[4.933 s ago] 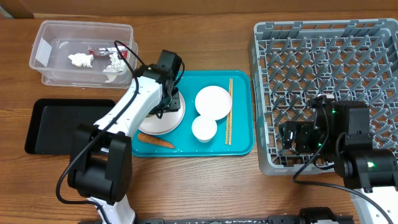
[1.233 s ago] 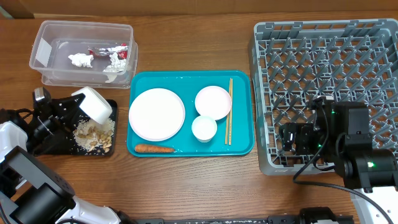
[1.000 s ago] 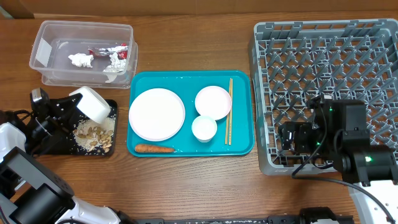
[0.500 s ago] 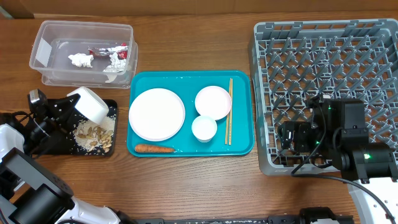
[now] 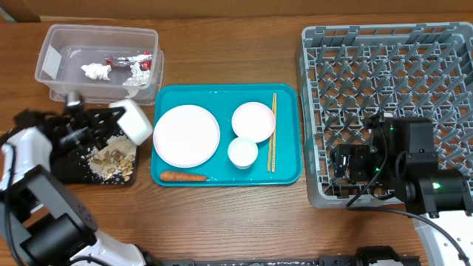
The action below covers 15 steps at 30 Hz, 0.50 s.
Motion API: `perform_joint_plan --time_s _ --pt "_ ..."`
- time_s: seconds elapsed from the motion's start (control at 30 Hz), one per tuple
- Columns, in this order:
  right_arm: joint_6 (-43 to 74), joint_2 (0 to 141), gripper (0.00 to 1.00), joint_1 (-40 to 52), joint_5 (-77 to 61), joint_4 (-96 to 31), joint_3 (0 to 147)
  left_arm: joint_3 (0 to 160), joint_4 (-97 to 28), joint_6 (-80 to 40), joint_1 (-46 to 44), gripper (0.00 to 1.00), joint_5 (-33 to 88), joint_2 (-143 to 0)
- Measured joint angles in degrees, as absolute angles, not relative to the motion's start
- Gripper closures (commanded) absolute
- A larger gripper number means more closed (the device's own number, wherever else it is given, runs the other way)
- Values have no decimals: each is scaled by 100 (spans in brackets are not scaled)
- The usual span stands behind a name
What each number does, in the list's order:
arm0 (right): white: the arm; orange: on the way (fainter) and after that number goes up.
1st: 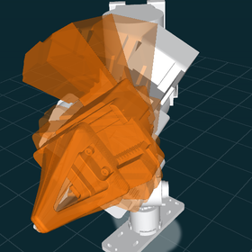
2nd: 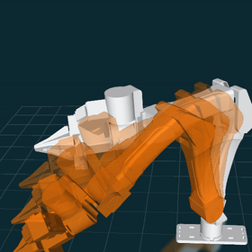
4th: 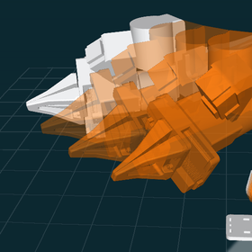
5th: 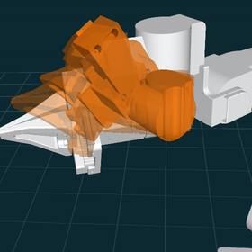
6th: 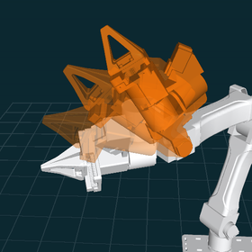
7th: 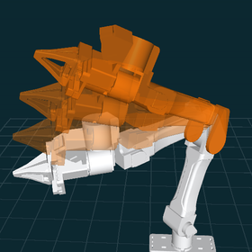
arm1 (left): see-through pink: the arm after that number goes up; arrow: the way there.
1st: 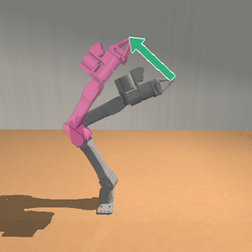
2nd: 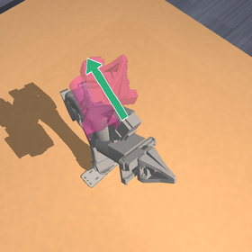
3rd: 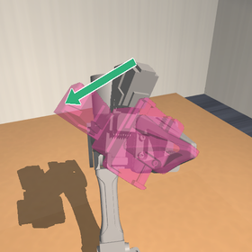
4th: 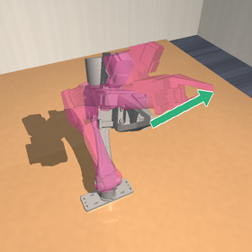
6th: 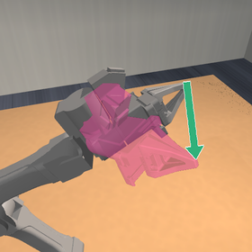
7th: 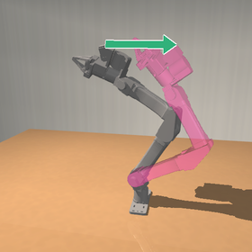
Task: Sort waste into correct bins and load items into the dishwasher
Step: 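Return the empty bowl to the teal tray and release it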
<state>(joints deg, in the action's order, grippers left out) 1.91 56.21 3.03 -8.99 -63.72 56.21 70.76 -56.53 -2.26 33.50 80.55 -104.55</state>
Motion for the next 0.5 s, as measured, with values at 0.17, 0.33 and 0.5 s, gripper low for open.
perform_joint_plan --time_s 0.17,0.33,0.5 --pt "191 5621 0 305 -899 -6388 5621 7817 -5699 -145 2432 96 7214 -10455" --pt "191 5621 0 305 -902 -6392 5621 8344 -5695 -154 1313 96 5634 -10455" --pt "191 5621 0 305 -897 -6388 5621 8374 -5647 -259 82 96 3774 -10455"
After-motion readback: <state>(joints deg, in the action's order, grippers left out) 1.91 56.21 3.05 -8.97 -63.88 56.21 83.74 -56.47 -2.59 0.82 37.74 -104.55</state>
